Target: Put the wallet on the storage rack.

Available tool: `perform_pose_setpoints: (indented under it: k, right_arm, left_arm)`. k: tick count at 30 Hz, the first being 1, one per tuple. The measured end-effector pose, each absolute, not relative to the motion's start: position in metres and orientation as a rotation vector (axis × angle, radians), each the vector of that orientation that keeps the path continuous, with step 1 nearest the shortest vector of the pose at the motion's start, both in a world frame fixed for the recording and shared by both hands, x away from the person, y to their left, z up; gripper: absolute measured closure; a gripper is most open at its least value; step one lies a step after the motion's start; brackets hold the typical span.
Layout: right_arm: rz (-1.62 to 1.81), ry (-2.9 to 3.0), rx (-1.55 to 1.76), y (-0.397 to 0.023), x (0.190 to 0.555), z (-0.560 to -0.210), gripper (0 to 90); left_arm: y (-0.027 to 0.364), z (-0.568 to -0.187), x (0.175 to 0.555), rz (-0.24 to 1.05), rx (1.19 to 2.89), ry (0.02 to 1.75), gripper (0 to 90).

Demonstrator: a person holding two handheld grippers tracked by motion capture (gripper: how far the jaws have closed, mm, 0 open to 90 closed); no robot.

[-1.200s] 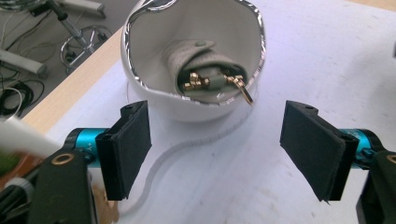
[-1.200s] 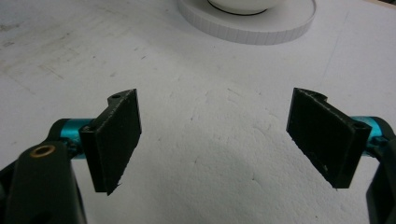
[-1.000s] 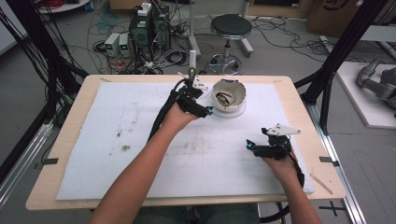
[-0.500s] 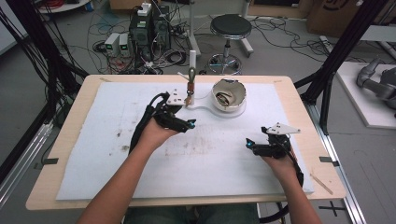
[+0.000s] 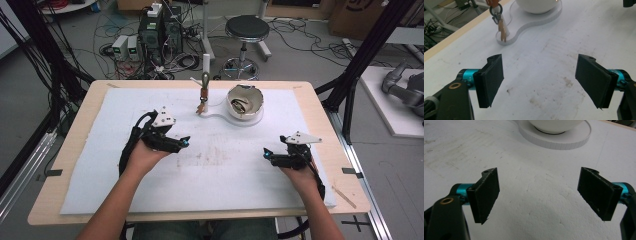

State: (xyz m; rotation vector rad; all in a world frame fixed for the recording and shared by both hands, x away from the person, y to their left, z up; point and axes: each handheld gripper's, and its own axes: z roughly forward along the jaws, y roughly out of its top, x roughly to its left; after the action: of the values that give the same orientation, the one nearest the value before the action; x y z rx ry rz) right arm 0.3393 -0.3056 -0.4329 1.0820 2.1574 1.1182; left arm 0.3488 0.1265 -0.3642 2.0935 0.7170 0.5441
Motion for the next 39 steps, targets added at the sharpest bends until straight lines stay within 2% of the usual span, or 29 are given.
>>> perform_pose_setpoints:
  k: [24, 39]
  right_arm:
    - [1.101, 2.168, 1.086, -0.305, 0.341, -0.434, 18.1]
    - [1.131, 2.146, 1.103, -0.308, 0.345, -0.434, 18.1]
  left_arm:
    - [0.177, -0.392, 0.328, 0.566, 2.102, 0.81, 21.8]
    - [0.195, -0.405, 0.322, 0.548, 2.008, 0.882, 21.5]
